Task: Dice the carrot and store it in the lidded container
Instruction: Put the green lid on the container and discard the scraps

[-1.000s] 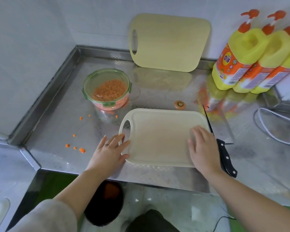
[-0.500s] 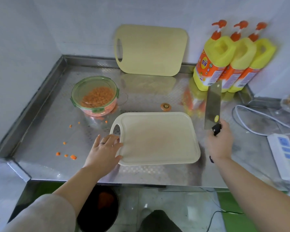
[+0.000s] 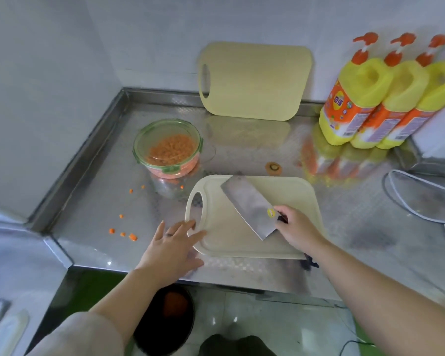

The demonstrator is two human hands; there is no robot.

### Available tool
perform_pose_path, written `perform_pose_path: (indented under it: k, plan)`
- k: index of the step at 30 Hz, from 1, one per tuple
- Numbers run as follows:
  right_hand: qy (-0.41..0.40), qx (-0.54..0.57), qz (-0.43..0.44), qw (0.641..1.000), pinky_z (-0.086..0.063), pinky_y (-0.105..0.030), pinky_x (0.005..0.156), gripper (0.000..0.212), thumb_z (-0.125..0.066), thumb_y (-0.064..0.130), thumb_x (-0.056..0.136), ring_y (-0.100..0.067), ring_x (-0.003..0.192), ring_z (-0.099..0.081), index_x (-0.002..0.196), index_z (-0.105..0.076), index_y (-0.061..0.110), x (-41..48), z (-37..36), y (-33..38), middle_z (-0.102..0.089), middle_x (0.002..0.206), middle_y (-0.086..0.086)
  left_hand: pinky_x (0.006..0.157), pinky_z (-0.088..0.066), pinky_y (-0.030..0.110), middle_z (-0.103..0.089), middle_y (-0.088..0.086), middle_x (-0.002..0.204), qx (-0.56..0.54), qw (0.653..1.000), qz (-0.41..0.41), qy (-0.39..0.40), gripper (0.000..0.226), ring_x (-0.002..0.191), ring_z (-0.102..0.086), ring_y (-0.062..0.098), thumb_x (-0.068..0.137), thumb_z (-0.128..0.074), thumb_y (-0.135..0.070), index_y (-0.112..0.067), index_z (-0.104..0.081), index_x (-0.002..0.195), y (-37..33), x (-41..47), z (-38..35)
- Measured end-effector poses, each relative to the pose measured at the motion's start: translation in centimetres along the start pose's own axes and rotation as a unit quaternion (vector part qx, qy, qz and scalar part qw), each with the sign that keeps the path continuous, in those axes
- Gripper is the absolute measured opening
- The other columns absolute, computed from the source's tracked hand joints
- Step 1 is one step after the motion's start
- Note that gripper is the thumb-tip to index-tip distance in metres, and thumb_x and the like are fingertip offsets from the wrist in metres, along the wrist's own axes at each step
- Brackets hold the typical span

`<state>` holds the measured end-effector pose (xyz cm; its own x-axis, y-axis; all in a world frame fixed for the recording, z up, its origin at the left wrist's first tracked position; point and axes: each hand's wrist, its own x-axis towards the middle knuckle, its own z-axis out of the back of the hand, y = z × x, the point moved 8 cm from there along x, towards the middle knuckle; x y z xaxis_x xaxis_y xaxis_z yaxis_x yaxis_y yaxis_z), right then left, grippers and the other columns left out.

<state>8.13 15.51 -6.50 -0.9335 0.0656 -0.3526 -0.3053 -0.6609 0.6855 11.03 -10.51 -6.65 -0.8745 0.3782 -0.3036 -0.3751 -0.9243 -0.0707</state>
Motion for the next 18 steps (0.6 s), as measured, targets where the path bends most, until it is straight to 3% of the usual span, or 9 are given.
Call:
perform_pose_path:
  k: [2, 4, 11, 14, 16, 18]
  plan:
    - [-0.054, -0.135, 0.032, 0.989, -0.039, -0.032, 0.091, 0.03, -0.055, 0.013, 0.09, -0.028, 0.109, -0.052, 0.119, -0.063, 0.014, 0.3, 0.5, 0.0, -0.057, 0.115, -0.007, 0.119, -0.001, 0.049, -0.016, -0.006, 0.157, -0.008, 1.0, -0.003, -0.018, 0.06, 0.145, -0.017, 0.017, 0.093, -0.048, -0.05, -0.042, -0.023, 0.147, 0.0, 0.0, 0.1]
    - [-0.089, -0.223, 0.044, 0.97, -0.037, -0.034, 0.093, 0.031, -0.056, 0.02, 0.089, -0.028, 0.113, -0.047, 0.119, -0.063, 0.02, 0.2, 0.8, 0.0, -0.052, 0.123, -0.002, 0.117, -0.001, 0.046, -0.027, -0.004, 0.154, -0.037, 0.998, -0.006, -0.053, 0.053, 0.143, -0.025, 0.018, 0.094, -0.052, -0.043, -0.04, -0.035, 0.144, 0.0, 0.4, 0.4]
    - [-0.134, -0.283, 0.021, 0.949, -0.033, -0.036, 0.096, 0.034, -0.051, 0.019, 0.093, -0.027, 0.124, -0.041, 0.127, -0.057, 0.021, -1.1, 2.2, -2.0, -0.048, 0.137, 0.003, 0.118, -0.001, 0.045, -0.022, -0.006, 0.156, -0.018, 0.998, -0.029, -0.052, 0.051, 0.146, -0.018, 0.018, 0.098, -0.043, -0.044, -0.039, -0.029, 0.146, -1.4, 2.4, 0.4]
    - [-0.138, -0.291, 0.048, 0.945, -0.032, -0.039, 0.105, 0.039, -0.052, 0.019, 0.093, -0.031, 0.13, -0.039, 0.131, -0.053, 0.012, -1.0, 2.8, -1.3, -0.044, 0.143, -0.006, 0.12, 0.0, 0.046, -0.016, -0.009, 0.156, 0.001, 0.999, -0.018, -0.037, 0.05, 0.146, -0.013, 0.016, 0.098, -0.04, -0.046, -0.042, -0.025, 0.146, -1.7, 2.8, 0.7]
    - [-0.134, -0.305, 0.118, 0.935, -0.026, -0.042, 0.114, 0.042, -0.048, 0.02, 0.096, -0.032, 0.136, -0.034, 0.135, -0.049, 0.006, -1.6, 1.3, 1.2, -0.039, 0.148, -0.012, 0.121, -0.002, 0.045, -0.025, -0.01, 0.152, -0.042, 0.998, -0.004, -0.056, 0.046, 0.143, -0.021, 0.015, 0.097, -0.044, -0.045, -0.041, -0.036, 0.142, -1.0, 2.4, 0.6]
    - [-0.115, -0.324, 0.163, 0.925, -0.026, -0.043, 0.114, 0.045, -0.038, 0.026, 0.097, -0.033, 0.135, -0.038, 0.133, -0.05, 0.002, -2.4, -2.0, 3.5, -0.041, 0.146, -0.014, 0.117, -0.013, 0.046, -0.045, -0.011, 0.141, -0.067, 0.994, -0.01, -0.091, 0.036, 0.133, -0.042, 0.017, 0.094, -0.054, -0.04, -0.039, -0.054, 0.129, -0.2, 1.3, 0.7]
